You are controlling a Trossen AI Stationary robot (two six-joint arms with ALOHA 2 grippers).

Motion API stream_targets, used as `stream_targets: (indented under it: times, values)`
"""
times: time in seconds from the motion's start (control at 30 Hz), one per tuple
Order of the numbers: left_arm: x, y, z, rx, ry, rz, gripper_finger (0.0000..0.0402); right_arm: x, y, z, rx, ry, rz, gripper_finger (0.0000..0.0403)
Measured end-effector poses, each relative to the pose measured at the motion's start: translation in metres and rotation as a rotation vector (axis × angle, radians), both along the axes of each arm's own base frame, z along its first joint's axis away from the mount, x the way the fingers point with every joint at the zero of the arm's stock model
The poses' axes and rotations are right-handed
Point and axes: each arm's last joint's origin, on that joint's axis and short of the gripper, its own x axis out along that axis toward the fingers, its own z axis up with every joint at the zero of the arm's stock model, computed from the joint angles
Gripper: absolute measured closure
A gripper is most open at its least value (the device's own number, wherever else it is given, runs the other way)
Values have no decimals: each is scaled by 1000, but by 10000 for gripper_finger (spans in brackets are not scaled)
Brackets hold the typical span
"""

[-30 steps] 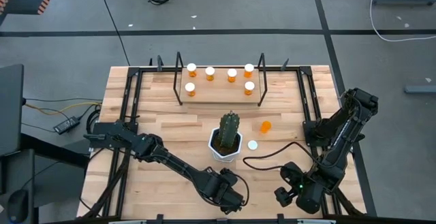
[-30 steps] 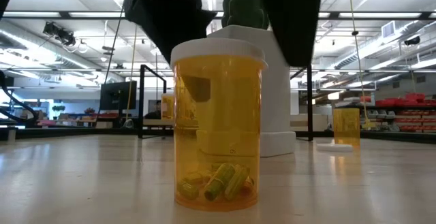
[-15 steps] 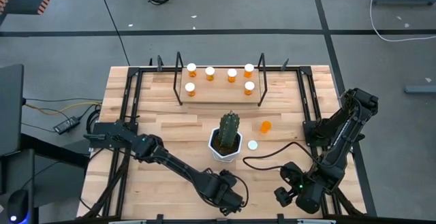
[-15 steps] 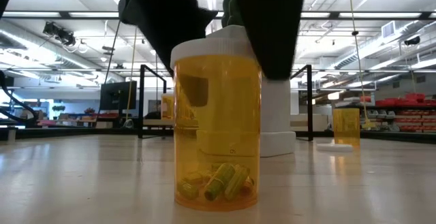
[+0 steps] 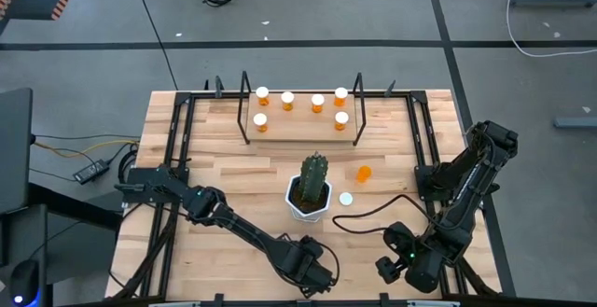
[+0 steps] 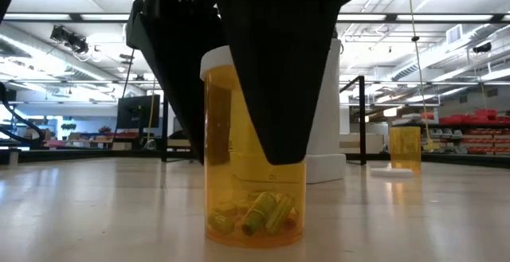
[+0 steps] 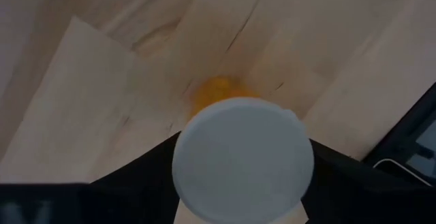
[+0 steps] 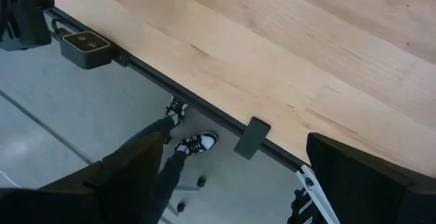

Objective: Pick and place medicine bottles onto shelf by color
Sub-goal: Put the orange medicine bottle on the shelf

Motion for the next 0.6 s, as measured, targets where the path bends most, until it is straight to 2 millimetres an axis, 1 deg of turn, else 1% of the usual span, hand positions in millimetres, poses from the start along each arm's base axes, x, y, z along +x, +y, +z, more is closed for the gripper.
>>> stream_targets:
  times: [0.23, 0.6]
  values:
    - [1, 2, 0, 0, -1, 5, 153, 0, 0, 0, 4, 5, 7, 31]
    - [5, 8, 0, 4, -2, 8, 120, 0, 0, 0, 4, 5, 13, 31]
